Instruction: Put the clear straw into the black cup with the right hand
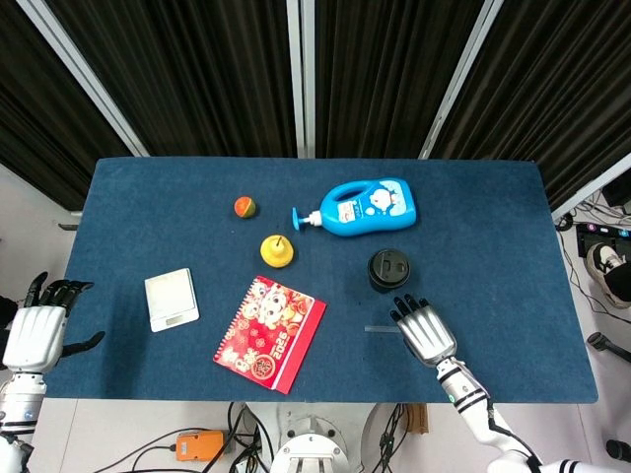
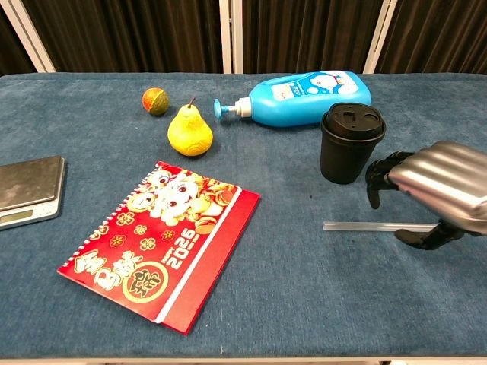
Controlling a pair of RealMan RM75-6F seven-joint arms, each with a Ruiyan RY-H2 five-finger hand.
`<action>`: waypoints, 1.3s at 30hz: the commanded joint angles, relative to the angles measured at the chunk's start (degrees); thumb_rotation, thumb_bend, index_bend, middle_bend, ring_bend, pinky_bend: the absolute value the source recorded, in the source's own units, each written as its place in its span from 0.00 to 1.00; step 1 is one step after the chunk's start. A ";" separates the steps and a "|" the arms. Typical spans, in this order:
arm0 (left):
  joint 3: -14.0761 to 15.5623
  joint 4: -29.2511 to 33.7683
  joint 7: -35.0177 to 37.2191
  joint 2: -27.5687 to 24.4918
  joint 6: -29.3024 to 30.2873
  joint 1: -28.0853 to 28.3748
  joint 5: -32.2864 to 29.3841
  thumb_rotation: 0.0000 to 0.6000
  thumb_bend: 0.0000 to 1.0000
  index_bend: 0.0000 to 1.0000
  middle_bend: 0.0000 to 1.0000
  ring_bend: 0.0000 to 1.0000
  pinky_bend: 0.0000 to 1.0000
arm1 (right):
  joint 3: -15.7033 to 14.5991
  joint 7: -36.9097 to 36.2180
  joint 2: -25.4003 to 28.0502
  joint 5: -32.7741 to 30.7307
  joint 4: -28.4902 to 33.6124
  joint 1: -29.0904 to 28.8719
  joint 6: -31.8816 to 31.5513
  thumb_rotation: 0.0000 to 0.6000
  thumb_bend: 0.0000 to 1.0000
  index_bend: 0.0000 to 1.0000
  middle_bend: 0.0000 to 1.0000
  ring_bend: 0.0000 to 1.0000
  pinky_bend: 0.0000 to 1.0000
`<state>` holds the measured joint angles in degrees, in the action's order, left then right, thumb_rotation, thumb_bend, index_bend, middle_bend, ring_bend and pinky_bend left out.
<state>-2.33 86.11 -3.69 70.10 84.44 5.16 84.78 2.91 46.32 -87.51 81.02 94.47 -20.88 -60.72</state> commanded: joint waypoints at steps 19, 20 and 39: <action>0.23 -0.35 -0.14 0.31 -0.29 0.06 -0.08 1.00 0.06 0.23 0.25 0.17 0.02 | -1.27 -2.06 -2.86 -3.59 -3.49 -2.90 0.82 1.00 0.56 0.55 0.32 0.29 0.47; 0.25 -0.33 -0.14 0.31 -0.27 0.06 -0.02 1.00 0.06 0.23 0.25 0.17 0.02 | -1.28 -2.35 -3.09 -3.46 -3.80 -2.99 0.68 1.00 0.56 0.57 0.33 0.29 0.47; 0.29 0.57 -0.57 -0.45 -0.15 -0.08 -0.11 1.00 0.06 0.23 0.25 0.16 0.02 | 0.41 -31.41 13.29 7.69 15.65 -2.25 -8.24 1.00 0.65 0.71 0.42 0.37 0.54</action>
<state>-2.04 86.67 -4.26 69.65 84.30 5.08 84.67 2.06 21.61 -79.50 85.70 104.72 -23.51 -66.16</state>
